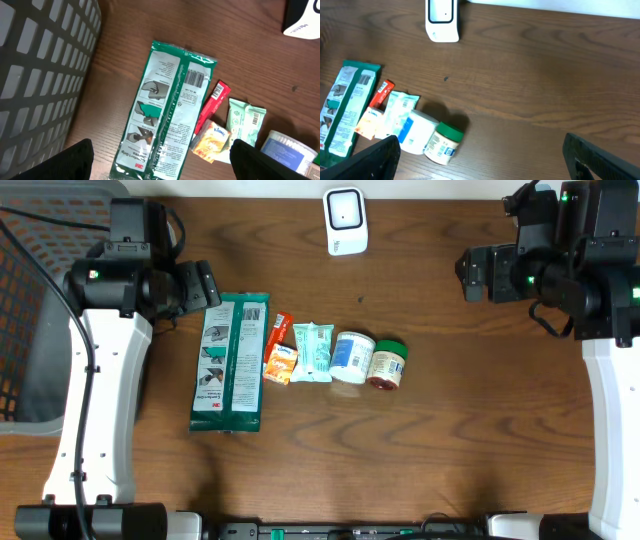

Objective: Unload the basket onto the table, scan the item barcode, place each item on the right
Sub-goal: 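Open the left gripper and raise it away from the packet, then move the right gripper down toward the green-lidded jar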

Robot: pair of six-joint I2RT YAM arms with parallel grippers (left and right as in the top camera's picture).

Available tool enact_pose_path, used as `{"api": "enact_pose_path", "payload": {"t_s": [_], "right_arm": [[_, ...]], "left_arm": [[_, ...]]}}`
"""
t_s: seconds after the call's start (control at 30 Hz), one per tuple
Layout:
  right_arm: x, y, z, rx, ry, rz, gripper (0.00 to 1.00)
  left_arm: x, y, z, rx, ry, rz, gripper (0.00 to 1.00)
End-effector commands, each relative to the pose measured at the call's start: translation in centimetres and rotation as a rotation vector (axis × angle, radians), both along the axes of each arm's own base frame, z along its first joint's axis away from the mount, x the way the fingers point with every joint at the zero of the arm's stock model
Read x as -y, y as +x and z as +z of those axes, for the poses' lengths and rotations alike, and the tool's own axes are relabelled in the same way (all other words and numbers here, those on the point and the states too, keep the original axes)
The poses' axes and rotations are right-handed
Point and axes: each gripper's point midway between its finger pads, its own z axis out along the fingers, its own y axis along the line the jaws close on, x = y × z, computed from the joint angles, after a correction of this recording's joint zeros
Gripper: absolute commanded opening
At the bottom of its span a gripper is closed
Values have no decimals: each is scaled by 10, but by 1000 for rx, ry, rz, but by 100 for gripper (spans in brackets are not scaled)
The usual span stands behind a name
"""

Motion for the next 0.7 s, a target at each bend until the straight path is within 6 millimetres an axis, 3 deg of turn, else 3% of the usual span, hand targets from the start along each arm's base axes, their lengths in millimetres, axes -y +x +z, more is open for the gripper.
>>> {"api": "enact_pose_path", "payload": {"t_s": [0.0, 0.37, 0.67], "right_arm": [[-5, 0, 6, 17, 3, 23, 99], [-5, -1, 6, 15, 5, 25, 99], [-6, -20, -9, -86, 13, 28, 99]], "left_arm": [[0, 0, -4, -12, -4, -5, 87], [0, 0, -4, -12, -4, -5, 87], [0, 0, -4, -12, -4, -5, 87]]}}
